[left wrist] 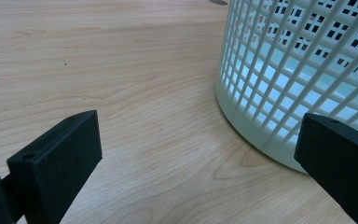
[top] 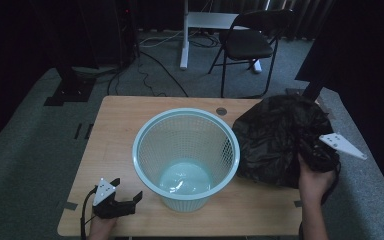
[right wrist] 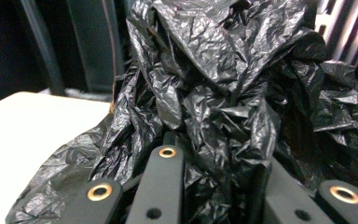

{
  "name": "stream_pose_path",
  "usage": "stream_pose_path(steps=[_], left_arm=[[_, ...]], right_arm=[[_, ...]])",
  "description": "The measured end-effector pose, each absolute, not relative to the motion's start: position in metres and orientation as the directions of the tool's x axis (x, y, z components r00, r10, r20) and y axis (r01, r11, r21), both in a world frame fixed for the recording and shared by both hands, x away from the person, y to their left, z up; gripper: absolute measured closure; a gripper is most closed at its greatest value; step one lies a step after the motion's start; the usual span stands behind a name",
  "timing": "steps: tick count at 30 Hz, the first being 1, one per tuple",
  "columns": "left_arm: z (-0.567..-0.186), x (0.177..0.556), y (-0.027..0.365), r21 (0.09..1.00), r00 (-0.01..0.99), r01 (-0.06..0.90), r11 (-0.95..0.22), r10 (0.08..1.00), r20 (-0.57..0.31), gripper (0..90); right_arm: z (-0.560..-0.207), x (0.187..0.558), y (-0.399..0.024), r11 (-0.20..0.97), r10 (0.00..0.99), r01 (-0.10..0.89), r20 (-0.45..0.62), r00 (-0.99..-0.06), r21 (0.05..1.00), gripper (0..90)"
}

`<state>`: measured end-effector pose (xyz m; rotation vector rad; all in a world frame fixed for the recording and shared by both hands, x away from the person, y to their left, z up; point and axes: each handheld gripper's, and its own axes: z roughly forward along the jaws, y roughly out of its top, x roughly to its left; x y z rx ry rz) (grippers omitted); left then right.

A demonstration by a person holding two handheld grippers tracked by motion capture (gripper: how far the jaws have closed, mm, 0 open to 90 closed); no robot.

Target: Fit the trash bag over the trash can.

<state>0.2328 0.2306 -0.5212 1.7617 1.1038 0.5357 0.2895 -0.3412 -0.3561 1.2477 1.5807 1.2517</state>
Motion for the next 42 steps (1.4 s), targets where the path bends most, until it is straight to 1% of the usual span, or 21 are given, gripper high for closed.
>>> stream_pose_path(steps=[2,3,5,6,12,17,21,26,29,31,33,34,36,42], left_arm=[[-0.521,0.233,0.231,0.885,0.496,0.445,-0.136,0.861,-0.116,0.9],[-0.521,0.233,0.230,0.885,0.497,0.444,-0.137,0.860,-0.116,0.9],[-0.521,0.233,0.230,0.885,0.497,0.444,-0.140,0.860,-0.113,0.9],[-0.521,0.233,0.230,0.885,0.498,0.444,-0.139,0.860,-0.114,0.9],[-0.522,0.234,0.229,0.884,0.497,0.446,-0.140,0.860,-0.115,0.9],[-0.523,0.234,0.229,0.883,0.499,0.448,-0.142,0.859,-0.115,0.9],[-0.523,0.234,0.228,0.883,0.500,0.448,-0.143,0.858,-0.115,0.9],[-0.523,0.235,0.228,0.881,0.500,0.451,-0.144,0.859,-0.115,0.9],[-0.523,0.235,0.228,0.881,0.501,0.451,-0.147,0.858,-0.113,0.9],[-0.523,0.235,0.227,0.880,0.502,0.451,-0.148,0.857,-0.113,0.9],[-0.523,0.234,0.227,0.880,0.502,0.452,-0.146,0.857,-0.116,0.9],[-0.523,0.234,0.227,0.880,0.502,0.451,-0.147,0.857,-0.114,0.9],[-0.523,0.235,0.228,0.881,0.504,0.450,-0.148,0.856,-0.114,0.9],[-0.523,0.234,0.228,0.882,0.504,0.448,-0.146,0.856,-0.114,0.9]], right_arm=[[-0.349,0.289,-0.342,0.052,0.971,0.220,0.002,-0.237,0.974,85.0],[-0.335,0.288,-0.343,0.057,0.974,0.185,-0.013,-0.228,0.981,85.0],[-0.329,0.288,-0.342,0.060,0.974,0.175,-0.019,-0.227,0.983,85.0],[-0.317,0.287,-0.342,0.065,0.973,0.150,-0.030,-0.227,0.987,85.0],[-0.270,0.280,-0.340,0.075,0.974,0.049,-0.063,-0.216,0.996,85.0],[-0.234,0.276,-0.332,0.129,0.971,-0.041,-0.134,-0.196,0.991,85.0],[-0.213,0.276,-0.322,0.117,0.964,-0.075,-0.131,-0.231,0.990,85.0],[-0.188,0.269,-0.307,0.119,0.954,-0.154,-0.156,-0.256,0.981,84.9],[-0.173,0.262,-0.294,0.105,0.943,-0.198,-0.161,-0.293,0.975,85.0],[-0.166,0.258,-0.287,0.088,0.933,-0.222,-0.159,-0.323,0.971,84.9],[-0.162,0.256,-0.283,0.086,0.929,-0.237,-0.164,-0.333,0.968,84.9],[-0.157,0.253,-0.275,0.074,0.918,-0.259,-0.167,-0.359,0.963,84.9],[-0.154,0.251,-0.267,0.062,0.905,-0.271,-0.169,-0.390,0.961,84.9],[-0.153,0.247,-0.240,0.019,0.845,-0.270,-0.160,-0.510,0.963,84.9]])
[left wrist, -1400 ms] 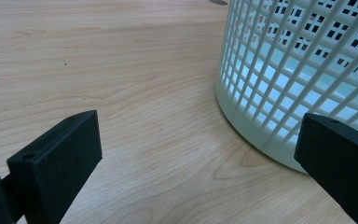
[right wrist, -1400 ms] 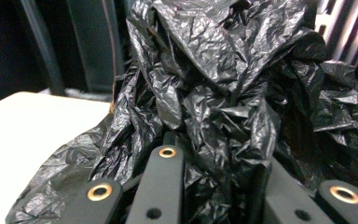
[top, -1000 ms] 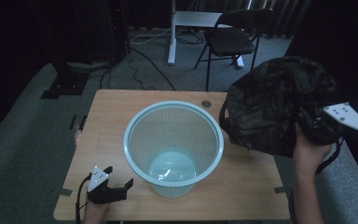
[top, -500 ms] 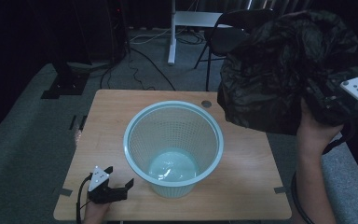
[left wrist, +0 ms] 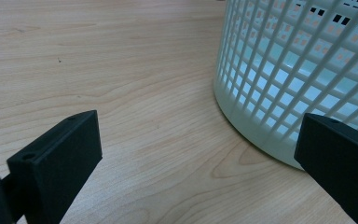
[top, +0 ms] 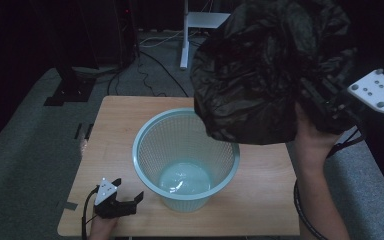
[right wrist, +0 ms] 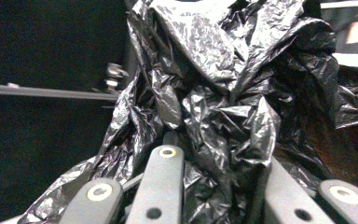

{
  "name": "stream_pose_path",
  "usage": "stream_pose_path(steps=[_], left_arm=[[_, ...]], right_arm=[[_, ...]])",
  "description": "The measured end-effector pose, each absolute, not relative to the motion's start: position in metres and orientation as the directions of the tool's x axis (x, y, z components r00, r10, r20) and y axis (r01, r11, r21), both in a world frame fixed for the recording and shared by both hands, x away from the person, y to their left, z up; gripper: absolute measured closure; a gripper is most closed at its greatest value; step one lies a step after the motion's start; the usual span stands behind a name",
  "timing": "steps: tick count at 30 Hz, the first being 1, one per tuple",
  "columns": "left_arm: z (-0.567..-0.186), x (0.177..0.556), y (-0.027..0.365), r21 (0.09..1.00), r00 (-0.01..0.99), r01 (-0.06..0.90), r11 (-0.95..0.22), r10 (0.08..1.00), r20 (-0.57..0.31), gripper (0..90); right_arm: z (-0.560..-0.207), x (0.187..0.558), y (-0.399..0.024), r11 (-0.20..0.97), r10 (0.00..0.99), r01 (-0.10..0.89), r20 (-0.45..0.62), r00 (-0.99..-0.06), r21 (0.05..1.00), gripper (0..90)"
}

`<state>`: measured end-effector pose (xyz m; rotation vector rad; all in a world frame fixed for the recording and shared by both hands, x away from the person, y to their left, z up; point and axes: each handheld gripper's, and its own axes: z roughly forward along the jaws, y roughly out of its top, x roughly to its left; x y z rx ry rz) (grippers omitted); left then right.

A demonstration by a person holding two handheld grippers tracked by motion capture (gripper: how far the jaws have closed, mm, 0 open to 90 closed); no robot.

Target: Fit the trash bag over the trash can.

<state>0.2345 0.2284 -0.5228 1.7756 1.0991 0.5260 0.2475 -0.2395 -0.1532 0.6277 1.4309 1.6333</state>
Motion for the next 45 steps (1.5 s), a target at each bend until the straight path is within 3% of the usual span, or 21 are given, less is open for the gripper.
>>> stream_pose_path(steps=[7,16,24,34,45], left_arm=[[-0.523,0.234,0.228,0.882,0.503,0.449,-0.144,0.856,-0.116,0.9],[-0.521,0.233,0.229,0.885,0.503,0.443,-0.143,0.857,-0.114,0.9],[-0.520,0.232,0.229,0.886,0.503,0.442,-0.139,0.857,-0.116,0.9],[-0.521,0.233,0.230,0.885,0.500,0.445,-0.136,0.858,-0.120,0.9],[-0.504,0.232,0.243,0.900,0.495,0.426,-0.090,0.856,-0.148,0.9]], right_arm=[[-0.159,0.243,-0.208,-0.045,0.756,-0.251,-0.131,-0.642,0.967,84.9],[-0.169,0.235,-0.178,-0.042,0.684,-0.211,-0.126,-0.718,0.977,84.8],[-0.202,0.235,-0.168,-0.079,0.585,-0.066,-0.007,-0.811,0.995,84.8],[-0.270,0.266,-0.162,-0.024,0.576,0.157,0.142,-0.805,0.987,84.6],[-0.293,0.277,-0.158,0.030,0.566,0.223,0.167,-0.807,0.974,84.4]])
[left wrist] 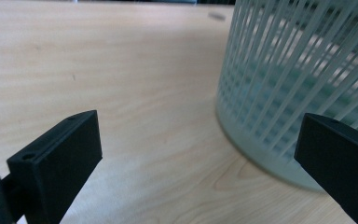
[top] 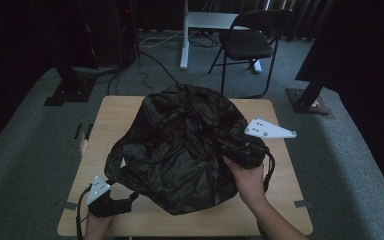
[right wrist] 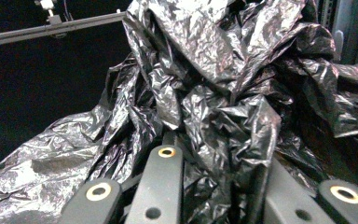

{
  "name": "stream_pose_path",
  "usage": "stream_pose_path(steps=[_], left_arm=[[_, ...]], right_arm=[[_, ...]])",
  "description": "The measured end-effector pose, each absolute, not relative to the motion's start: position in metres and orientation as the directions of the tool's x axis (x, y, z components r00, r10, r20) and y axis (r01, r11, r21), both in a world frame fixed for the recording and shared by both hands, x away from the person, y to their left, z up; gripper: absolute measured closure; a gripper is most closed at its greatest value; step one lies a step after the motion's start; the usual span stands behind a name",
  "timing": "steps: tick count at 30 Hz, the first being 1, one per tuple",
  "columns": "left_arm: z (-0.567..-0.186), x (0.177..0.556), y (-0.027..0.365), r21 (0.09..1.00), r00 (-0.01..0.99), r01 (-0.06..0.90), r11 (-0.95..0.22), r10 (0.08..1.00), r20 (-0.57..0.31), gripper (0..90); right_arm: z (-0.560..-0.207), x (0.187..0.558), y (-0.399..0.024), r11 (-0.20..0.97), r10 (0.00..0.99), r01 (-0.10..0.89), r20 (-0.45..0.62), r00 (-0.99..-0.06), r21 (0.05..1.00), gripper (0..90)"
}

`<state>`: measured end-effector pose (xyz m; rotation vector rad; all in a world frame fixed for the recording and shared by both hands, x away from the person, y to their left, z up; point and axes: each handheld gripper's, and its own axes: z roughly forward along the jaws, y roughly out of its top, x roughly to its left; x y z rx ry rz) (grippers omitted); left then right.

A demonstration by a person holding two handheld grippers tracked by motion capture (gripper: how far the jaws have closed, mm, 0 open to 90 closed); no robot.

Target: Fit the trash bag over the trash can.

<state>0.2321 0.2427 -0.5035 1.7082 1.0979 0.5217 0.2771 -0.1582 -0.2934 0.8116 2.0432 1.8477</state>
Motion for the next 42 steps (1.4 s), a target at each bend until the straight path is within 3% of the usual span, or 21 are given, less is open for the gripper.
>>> stream_pose_path(steps=[6,7,11,13,18,21,24,27,28,29,30,33,36,37,40,42], left_arm=[[-0.464,0.224,0.264,0.917,0.479,0.396,-0.052,0.864,-0.157,0.9],[-0.439,0.213,0.275,0.923,0.469,0.381,-0.050,0.871,-0.147,0.9],[-0.398,0.195,0.284,0.934,0.510,0.357,-0.005,0.839,-0.190,0.9],[-0.365,0.181,0.281,0.950,0.577,0.314,0.005,0.793,-0.194,0.9],[-0.340,0.184,0.269,0.954,0.668,0.300,0.001,0.714,-0.211,0.9],[-0.343,0.208,0.261,0.913,0.725,0.408,0.017,0.602,-0.336,0.9],[-0.352,0.219,0.254,0.889,0.737,0.458,0.005,0.558,-0.382,1.0],[-0.357,0.223,0.254,0.891,0.746,0.453,0.011,0.543,-0.386,18.9],[-0.359,0.224,0.254,0.892,0.750,0.451,0.013,0.536,-0.387,29.1],[-0.361,0.224,0.255,0.902,0.770,0.430,0.018,0.514,-0.377,48.4],[-0.364,0.223,0.257,0.909,0.779,0.415,0.047,0.498,-0.382,59.4],[-0.365,0.221,0.257,0.912,0.772,0.406,0.058,0.512,-0.376,83.2],[-0.368,0.218,0.256,0.915,0.755,0.400,0.061,0.544,-0.366,89.2],[-0.370,0.217,0.256,0.916,0.753,0.397,0.054,0.551,-0.359,89.6],[-0.374,0.214,0.258,0.914,0.752,0.403,0.053,0.550,-0.363,89.8],[-0.377,0.211,0.260,0.913,0.749,0.404,0.052,0.554,-0.363,89.8]], right_arm=[[-0.286,0.280,-0.149,0.065,0.562,0.200,0.130,-0.817,0.978,84.5],[-0.286,0.281,-0.148,0.074,0.561,0.198,0.124,-0.819,0.977,84.5],[-0.285,0.282,-0.146,0.084,0.560,0.199,0.119,-0.820,0.976,84.4],[-0.285,0.282,-0.146,0.082,0.559,0.199,0.120,-0.820,0.977,84.4],[-0.283,0.280,-0.144,0.090,0.563,0.188,0.106,-0.820,0.978,84.4],[-0.282,0.279,-0.144,0.101,0.558,0.192,0.104,-0.823,0.976,84.4],[-0.282,0.280,-0.145,0.104,0.552,0.202,0.113,-0.827,0.974,84.3],[-0.283,0.281,-0.145,0.114,0.550,0.209,0.114,-0.827,0.971,84.2],[-0.283,0.281,-0.146,0.118,0.552,0.210,0.112,-0.826,0.971,84.1],[-0.283,0.281,-0.146,0.118,0.552,0.210,0.112,-0.826,0.971,84.1],[-0.285,0.282,-0.146,0.120,0.551,0.215,0.115,-0.827,0.969,84.1],[-0.286,0.283,-0.145,0.123,0.547,0.225,0.123,-0.828,0.966,83.7],[-0.287,0.284,-0.146,0.119,0.539,0.231,0.132,-0.832,0.966,80.5],[-0.286,0.284,-0.146,0.114,0.532,0.236,0.141,-0.835,0.965,75.9],[-0.284,0.284,-0.154,0.076,0.517,0.242,0.170,-0.839,0.967,51.1],[-0.282,0.282,-0.163,0.048,0.525,0.244,0.183,-0.831,0.969,45.5]])
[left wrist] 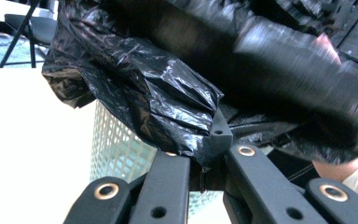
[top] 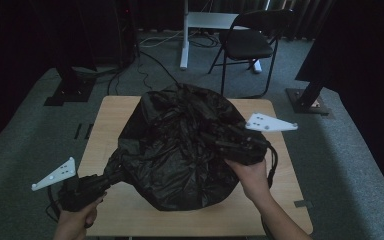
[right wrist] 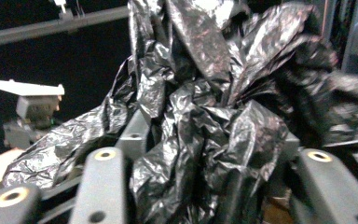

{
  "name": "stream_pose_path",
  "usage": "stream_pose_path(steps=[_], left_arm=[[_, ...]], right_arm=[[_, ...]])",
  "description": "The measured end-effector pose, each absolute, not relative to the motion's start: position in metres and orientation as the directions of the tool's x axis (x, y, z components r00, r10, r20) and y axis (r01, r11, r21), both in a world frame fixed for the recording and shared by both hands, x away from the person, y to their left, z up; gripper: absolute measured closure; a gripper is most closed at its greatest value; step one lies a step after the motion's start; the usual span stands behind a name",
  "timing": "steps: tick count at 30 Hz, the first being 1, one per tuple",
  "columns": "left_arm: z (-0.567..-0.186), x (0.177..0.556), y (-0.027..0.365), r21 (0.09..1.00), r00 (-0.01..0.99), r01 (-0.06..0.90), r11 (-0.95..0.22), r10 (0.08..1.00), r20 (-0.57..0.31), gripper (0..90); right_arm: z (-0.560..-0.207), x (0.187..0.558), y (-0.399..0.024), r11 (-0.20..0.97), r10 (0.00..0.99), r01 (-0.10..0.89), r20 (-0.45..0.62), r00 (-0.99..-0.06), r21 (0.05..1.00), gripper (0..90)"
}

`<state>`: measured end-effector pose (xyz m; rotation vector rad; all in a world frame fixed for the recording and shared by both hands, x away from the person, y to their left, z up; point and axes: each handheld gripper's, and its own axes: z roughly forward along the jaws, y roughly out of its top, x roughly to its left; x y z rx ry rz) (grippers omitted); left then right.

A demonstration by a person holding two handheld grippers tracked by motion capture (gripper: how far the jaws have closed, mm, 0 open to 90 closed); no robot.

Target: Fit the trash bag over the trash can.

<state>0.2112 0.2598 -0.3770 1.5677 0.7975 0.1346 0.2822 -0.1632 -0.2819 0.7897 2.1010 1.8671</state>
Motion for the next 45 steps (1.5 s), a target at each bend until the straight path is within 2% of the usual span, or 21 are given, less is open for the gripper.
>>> stream_pose_path(steps=[1,2,4,6,9,10,15,20,25,31,36,38,40,42,44,45], left_arm=[[-0.378,0.210,0.261,0.913,0.747,0.405,0.051,0.557,-0.363,89.8],[-0.379,0.210,0.262,0.913,0.749,0.405,0.048,0.556,-0.361,89.8],[-0.382,0.208,0.264,0.910,0.743,0.411,0.055,0.558,-0.369,89.8],[-0.386,0.207,0.266,0.905,0.733,0.421,0.059,0.565,-0.378,89.8],[-0.393,0.208,0.268,0.895,0.722,0.441,0.064,0.568,-0.396,89.8],[-0.396,0.208,0.269,0.893,0.719,0.445,0.064,0.570,-0.399,89.8],[-0.411,0.210,0.271,0.874,0.691,0.480,0.081,0.579,-0.433,89.7],[-0.421,0.213,0.272,0.862,0.675,0.499,0.090,0.583,-0.452,89.7],[-0.431,0.217,0.272,0.849,0.671,0.520,0.092,0.572,-0.473,89.7],[-0.436,0.218,0.274,0.840,0.660,0.536,0.088,0.577,-0.481,89.6],[-0.441,0.221,0.277,0.829,0.651,0.551,0.102,0.569,-0.503,89.6],[-0.442,0.222,0.277,0.827,0.649,0.553,0.099,0.571,-0.503,89.6],[-0.443,0.224,0.276,0.823,0.645,0.560,0.092,0.575,-0.503,89.6],[-0.446,0.225,0.276,0.817,0.642,0.571,0.080,0.576,-0.505,89.6],[-0.450,0.226,0.275,0.810,0.638,0.583,0.066,0.580,-0.506,89.6],[-0.453,0.226,0.275,0.805,0.635,0.590,0.058,0.583,-0.507,89.6]], right_arm=[[-0.280,0.282,-0.170,0.046,0.529,0.248,0.187,-0.828,0.968,39.0],[-0.279,0.281,-0.174,0.050,0.537,0.254,0.189,-0.822,0.966,36.3],[-0.278,0.278,-0.190,0.030,0.555,0.252,0.193,-0.809,0.967,33.6],[-0.278,0.275,-0.203,0.041,0.571,0.271,0.200,-0.796,0.962,27.1],[-0.278,0.271,-0.216,0.036,0.582,0.278,0.207,-0.787,0.960,24.8],[-0.279,0.265,-0.234,0.014,0.595,0.283,0.219,-0.773,0.959,22.2],[-0.279,0.252,-0.271,-0.068,0.631,0.257,0.241,-0.738,0.964,22.6],[-0.284,0.248,-0.283,-0.068,0.647,0.278,0.255,-0.719,0.958,22.6],[-0.325,0.260,-0.284,-0.040,0.683,0.391,0.311,-0.661,0.920,22.5],[-0.365,0.281,-0.290,-0.107,0.592,0.520,0.475,-0.652,0.848,21.9],[-0.373,0.296,-0.288,-0.143,0.479,0.578,0.567,-0.670,0.804,21.6],[-0.372,0.303,-0.286,-0.136,0.459,0.596,0.584,-0.670,0.791,27.8],[-0.371,0.309,-0.284,-0.122,0.427,0.600,0.588,-0.687,0.790,49.8],[-0.371,0.312,-0.283,-0.119,0.447,0.597,0.579,-0.682,0.794,75.7],[-0.372,0.314,-0.283,-0.109,0.461,0.591,0.567,-0.682,0.799,89.6],[-0.373,0.313,-0.282,-0.094,0.478,0.583,0.550,-0.685,0.807,89.8]])
